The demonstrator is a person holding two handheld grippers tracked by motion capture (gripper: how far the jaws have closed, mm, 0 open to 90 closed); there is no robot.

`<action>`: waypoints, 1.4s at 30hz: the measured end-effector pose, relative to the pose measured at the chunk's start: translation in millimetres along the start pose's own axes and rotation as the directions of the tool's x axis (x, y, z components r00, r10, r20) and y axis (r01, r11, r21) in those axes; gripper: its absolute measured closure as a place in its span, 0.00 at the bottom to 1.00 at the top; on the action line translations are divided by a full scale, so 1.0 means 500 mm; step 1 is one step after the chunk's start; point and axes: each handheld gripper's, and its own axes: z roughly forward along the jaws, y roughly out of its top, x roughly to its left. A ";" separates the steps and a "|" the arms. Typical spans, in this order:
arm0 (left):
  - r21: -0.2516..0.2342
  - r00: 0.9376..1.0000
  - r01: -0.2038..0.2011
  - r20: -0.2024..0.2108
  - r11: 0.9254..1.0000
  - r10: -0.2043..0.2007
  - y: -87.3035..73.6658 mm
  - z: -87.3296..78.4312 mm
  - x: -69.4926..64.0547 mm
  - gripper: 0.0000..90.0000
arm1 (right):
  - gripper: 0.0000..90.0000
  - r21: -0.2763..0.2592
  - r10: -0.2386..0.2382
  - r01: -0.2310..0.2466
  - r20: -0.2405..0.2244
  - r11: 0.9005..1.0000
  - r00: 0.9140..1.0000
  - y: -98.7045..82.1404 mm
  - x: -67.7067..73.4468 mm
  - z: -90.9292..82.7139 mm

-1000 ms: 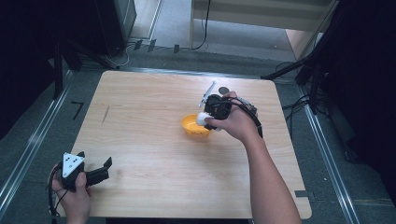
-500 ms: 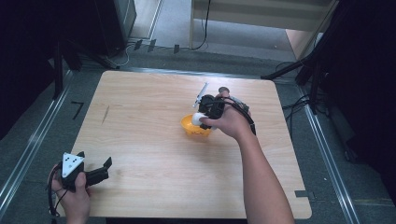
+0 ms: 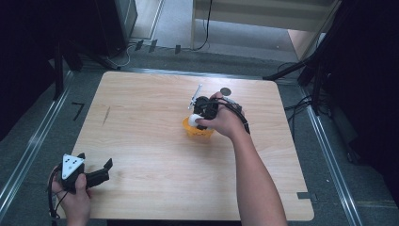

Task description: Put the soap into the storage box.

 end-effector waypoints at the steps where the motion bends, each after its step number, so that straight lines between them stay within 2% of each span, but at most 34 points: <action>1: 0.000 1.000 0.001 0.001 1.000 -0.001 0.000 0.000 0.000 0.01 | 0.56 0.006 0.005 -0.005 -0.005 1.000 1.000 0.000 0.000 0.003; 8: -0.002 1.000 0.006 0.003 1.000 -0.006 0.000 0.000 0.001 0.01 | 0.56 0.031 -0.022 0.022 -0.019 0.999 1.000 0.005 0.000 0.024; 15: -0.001 1.000 0.008 0.005 1.000 -0.008 0.000 0.000 0.002 0.01 | 0.55 0.040 -0.016 0.017 -0.017 0.999 1.000 0.006 0.001 0.033; 18: -0.001 1.000 0.009 0.005 1.000 -0.009 0.000 0.000 0.002 0.01 | 0.52 0.029 0.012 -0.012 -0.015 1.000 1.000 0.003 0.000 0.028; 22: -0.002 1.000 0.008 0.004 1.000 -0.008 0.000 0.000 0.002 0.01 | 0.48 -0.049 0.056 -0.056 -0.006 0.997 0.998 -0.005 -0.003 0.004; 23: -0.002 1.000 0.008 0.004 1.000 -0.008 0.000 0.000 0.001 0.01 | 0.46 -0.050 0.072 -0.073 -0.005 0.996 0.997 -0.008 -0.002 -0.002; 27: -0.002 1.000 0.008 0.002 1.000 -0.008 0.000 0.001 0.001 0.01 | 0.43 -0.067 0.074 -0.073 0.006 0.995 0.997 -0.016 0.003 -0.018; 34: 0.000 1.000 0.007 0.000 1.000 -0.007 0.000 0.000 0.000 0.01 | 0.36 -0.099 0.127 -0.129 -0.024 0.987 0.992 -0.038 0.019 -0.041; 42: -0.001 1.000 0.007 0.002 1.000 -0.007 0.000 0.001 0.001 0.01 | 0.17 -0.134 0.178 -0.175 0.013 0.975 0.984 -0.075 0.047 -0.058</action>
